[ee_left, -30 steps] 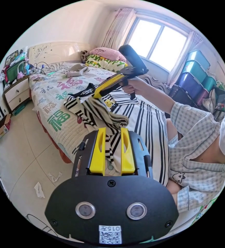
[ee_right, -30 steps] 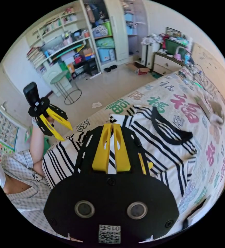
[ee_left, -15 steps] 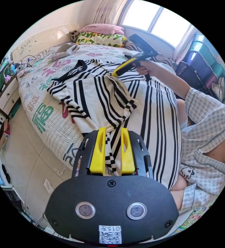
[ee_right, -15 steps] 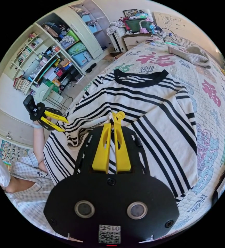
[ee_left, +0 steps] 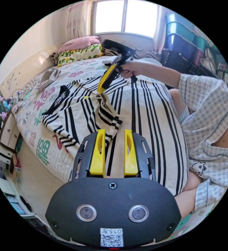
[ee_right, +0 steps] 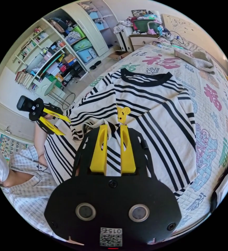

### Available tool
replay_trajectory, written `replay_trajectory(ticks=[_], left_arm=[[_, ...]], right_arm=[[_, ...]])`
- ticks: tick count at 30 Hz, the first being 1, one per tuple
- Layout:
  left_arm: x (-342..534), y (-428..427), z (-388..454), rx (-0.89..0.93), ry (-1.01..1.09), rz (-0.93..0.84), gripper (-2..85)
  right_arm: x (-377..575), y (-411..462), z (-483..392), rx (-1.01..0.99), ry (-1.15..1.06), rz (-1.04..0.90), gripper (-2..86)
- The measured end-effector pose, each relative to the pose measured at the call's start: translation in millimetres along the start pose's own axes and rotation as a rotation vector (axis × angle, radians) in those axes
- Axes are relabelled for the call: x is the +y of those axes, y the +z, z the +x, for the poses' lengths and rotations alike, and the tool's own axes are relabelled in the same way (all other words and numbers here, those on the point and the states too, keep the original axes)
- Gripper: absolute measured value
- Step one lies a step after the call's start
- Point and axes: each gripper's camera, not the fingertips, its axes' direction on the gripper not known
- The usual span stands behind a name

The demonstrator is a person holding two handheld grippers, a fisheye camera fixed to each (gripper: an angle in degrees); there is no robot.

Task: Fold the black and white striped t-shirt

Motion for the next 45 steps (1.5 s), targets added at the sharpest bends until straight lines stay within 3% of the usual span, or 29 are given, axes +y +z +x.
replay_trajectory(ticks=[4,10,14,18,24,27,39,45], left_arm=[[-11.0,26.0,16.0,-0.022,0.102,-0.055,3.0],[23.6,-10.1,11.6,0.000,0.159,0.132,0.7],[35.5,6.6,7.8,0.094,0.199,-0.024,0.3],[46.5,-1.0,0.5,0.161,0.203,0.004,0.1],[75.3,-38.8,-32.8,0.011,0.000,0.154,1.2],[86.7,-41.7,-43.8,-0.038,-0.070,0.119,1.9],[114.5,-41.6,-67.5,0.009,-0.122,0.042,3.9],[121.0,-42.6,-78.2,0.040,-0.121,0.046,2.7]], right_arm=[[0.8,-1.3,-5.6,0.077,-0.029,-0.013,4.8],[17.0,-27.1,3.6,0.062,-0.005,0.083,0.3],[24.6,-17.5,8.5,0.097,-0.006,-0.002,0.1],[28.4,-27.0,14.1,0.070,0.012,0.007,2.1],[22.9,-48.7,-8.6,0.084,-0.061,0.111,6.3],[-0.4,-47.1,-22.5,0.153,-0.100,0.145,7.1],[-186.7,14.5,-0.2,0.021,-0.008,0.095,9.1],[-218.6,36.7,4.3,0.075,-0.010,-0.011,3.1]])
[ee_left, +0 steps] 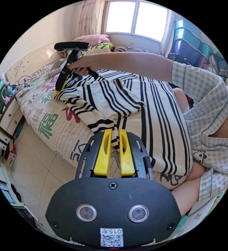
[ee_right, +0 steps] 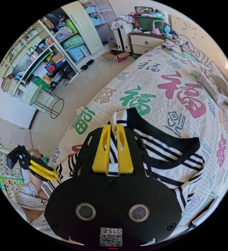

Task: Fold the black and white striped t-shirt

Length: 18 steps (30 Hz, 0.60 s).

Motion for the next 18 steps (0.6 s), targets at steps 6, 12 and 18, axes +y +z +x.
replay_trajectory(ticks=[6,12,18], left_arm=[[7.2,-7.7,-8.1,0.009,-0.012,0.012,0.9],[20.3,-24.2,-20.4,-0.007,-0.091,0.002,-0.4],[49.3,-39.6,-35.0,-0.055,-0.218,0.010,0.2]], right_arm=[[2.3,-21.5,30.4,-0.207,0.093,0.170,-0.8],[-14.5,-19.6,39.0,-0.340,0.142,0.238,-0.9],[-48.4,8.6,21.1,-0.272,0.122,0.184,-0.2]])
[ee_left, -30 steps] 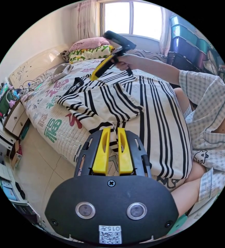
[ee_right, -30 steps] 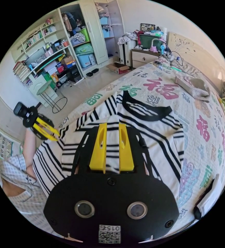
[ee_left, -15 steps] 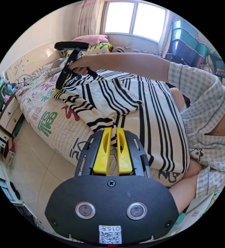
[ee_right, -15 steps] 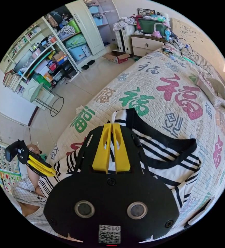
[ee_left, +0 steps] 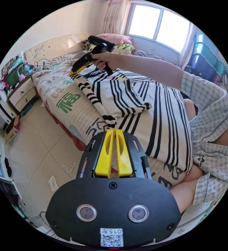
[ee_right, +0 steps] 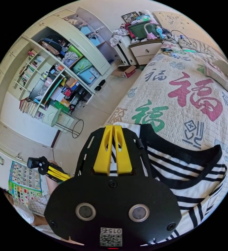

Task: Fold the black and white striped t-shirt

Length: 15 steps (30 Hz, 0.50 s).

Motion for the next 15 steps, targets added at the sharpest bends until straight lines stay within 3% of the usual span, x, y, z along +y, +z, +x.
replay_trajectory(ticks=[7,11,15], left_arm=[[3.9,-27.2,-1.0,0.022,-0.003,0.157,5.3],[-19.0,1.1,2.6,0.050,0.028,0.067,5.6],[-24.7,14.3,4.3,0.045,0.023,0.027,2.1]], right_arm=[[-6.2,-0.1,-13.0,0.083,-0.074,-0.107,6.4],[-3.2,21.8,-16.7,0.113,-0.100,-0.269,7.6],[-1.2,41.3,-24.7,0.116,-0.121,-0.270,3.5]])
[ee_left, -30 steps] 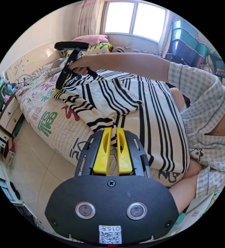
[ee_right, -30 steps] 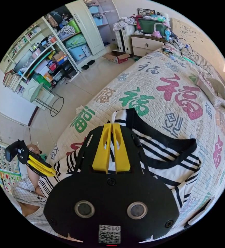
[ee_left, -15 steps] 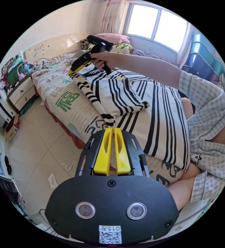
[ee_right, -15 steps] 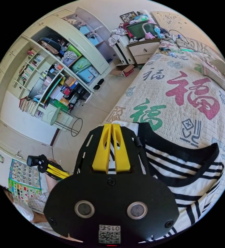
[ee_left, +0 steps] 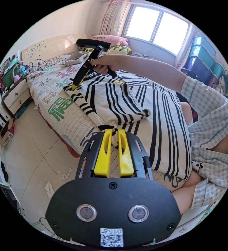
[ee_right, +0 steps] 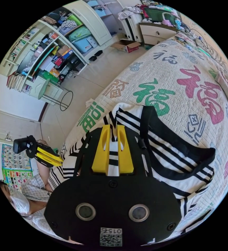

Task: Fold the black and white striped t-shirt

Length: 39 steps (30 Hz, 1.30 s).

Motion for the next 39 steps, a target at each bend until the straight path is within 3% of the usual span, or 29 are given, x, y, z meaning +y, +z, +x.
replay_trajectory(ticks=[6,12,19,24,29,39], left_arm=[[20.9,-17.5,-0.9,-0.073,-0.041,0.030,-0.1],[24.2,-23.4,5.6,-0.077,-0.053,-0.005,3.8],[-8.5,-58.8,71.0,-0.130,0.172,0.166,5.9],[-61.2,-14.0,108.9,-0.118,0.307,0.083,7.4],[-83.7,41.1,116.4,-0.096,0.316,-0.136,6.3],[-70.3,27.4,113.6,-0.013,0.404,-0.044,1.0]], right_arm=[[-10.0,11.5,-17.0,0.032,0.013,0.035,0.1],[19.0,-9.6,-23.6,0.083,0.012,0.112,5.1],[131.3,-33.5,-71.6,0.175,-0.340,0.002,6.8],[181.4,-26.4,-87.1,0.271,-0.392,0.007,7.8],[196.1,-14.3,-88.2,0.302,-0.388,-0.025,7.6],[224.5,-31.5,-85.3,0.255,-0.393,0.028,-0.6]])
